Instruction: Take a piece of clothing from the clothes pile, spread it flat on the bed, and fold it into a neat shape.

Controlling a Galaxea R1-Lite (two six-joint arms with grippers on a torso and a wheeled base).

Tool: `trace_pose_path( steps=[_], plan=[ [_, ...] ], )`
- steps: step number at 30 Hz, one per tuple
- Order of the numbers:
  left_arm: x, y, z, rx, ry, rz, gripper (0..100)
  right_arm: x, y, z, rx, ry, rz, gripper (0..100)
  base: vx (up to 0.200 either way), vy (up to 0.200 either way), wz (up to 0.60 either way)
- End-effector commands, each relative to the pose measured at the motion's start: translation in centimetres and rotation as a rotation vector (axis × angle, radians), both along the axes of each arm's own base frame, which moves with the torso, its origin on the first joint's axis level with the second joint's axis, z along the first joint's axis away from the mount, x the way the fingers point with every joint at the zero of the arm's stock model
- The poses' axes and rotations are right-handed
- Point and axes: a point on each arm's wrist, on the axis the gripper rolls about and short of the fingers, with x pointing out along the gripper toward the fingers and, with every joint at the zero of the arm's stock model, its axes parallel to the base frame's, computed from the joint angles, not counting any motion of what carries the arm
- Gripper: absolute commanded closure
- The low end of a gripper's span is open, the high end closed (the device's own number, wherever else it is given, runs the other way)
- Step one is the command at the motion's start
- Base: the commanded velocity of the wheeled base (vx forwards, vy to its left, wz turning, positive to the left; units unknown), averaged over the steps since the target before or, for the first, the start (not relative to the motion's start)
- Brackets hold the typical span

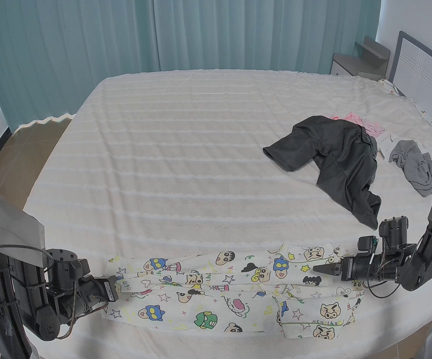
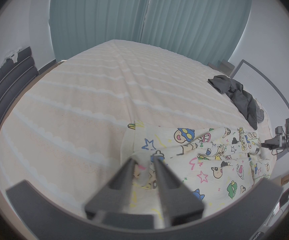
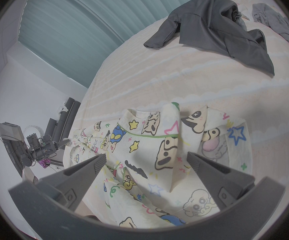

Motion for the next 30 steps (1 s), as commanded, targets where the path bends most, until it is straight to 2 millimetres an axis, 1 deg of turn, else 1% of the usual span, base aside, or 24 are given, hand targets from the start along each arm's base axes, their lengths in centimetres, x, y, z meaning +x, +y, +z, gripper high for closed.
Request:
trace_pose_path(
  steps=[1,6,11,12,13,14,15,17,18,25,27,30],
  plan=[
    [-0.2,0.1,-0.2,0.003,0.013,0.002,0,0.0,0.1,0.0,0.001,0.000,0.003,0,0.000,0.000,0.00],
    [-0.2,0.1,-0.1,-0.001,0.009,0.005,0,0.1,0.1,0.0,0.003,-0.001,0.001,0,0.000,0.000,0.00],
    [-0.1,1.0,0.8,-0.014,-0.027,0.046,0,0.2,0.1,0.0,0.003,-0.001,-0.001,0,0.000,0.000,0.00],
    [0.0,1.4,1.5,-0.056,-0.057,0.080,0,0.3,0.1,-0.1,0.003,-0.002,-0.001,0,0.000,0.000,0.00],
    [-0.1,1.4,1.8,-0.077,-0.066,0.085,0,0.3,0.1,-0.1,0.003,-0.002,-0.001,0,0.000,0.000,0.00],
    [-0.1,1.4,2.4,-0.137,-0.086,0.092,0,0.3,0.1,-0.1,0.003,-0.003,0.001,0,0.000,0.000,0.00],
    [-0.1,1.4,2.4,-0.137,-0.086,0.092,0,0.3,0.1,-0.1,0.003,-0.003,0.001,0,0.000,0.000,0.00],
    [-0.3,1.3,3.7,-0.287,-0.122,0.113,0,0.3,0.2,-0.2,0.003,0.000,0.003,0,0.000,0.000,0.00],
    [-0.4,1.3,4.0,-0.314,-0.127,0.120,0,0.3,0.2,-0.2,0.002,0.002,0.004,0,0.000,0.000,0.00],
    [-0.5,1.2,4.5,-0.406,-0.135,0.161,0,0.7,0.5,-0.8,-0.004,0.000,0.011,0,0.000,0.000,0.00],
    [-0.6,1.3,4.7,-0.428,-0.141,0.170,0,0.8,0.5,-0.6,-0.002,-0.015,0.007,0,0.000,0.000,0.00],
    [-0.6,1.3,5.0,-0.489,-0.144,0.202,0,0.4,-0.3,-0.1,-0.005,-0.026,-0.024,0,0.000,0.000,0.00]
  ],
)
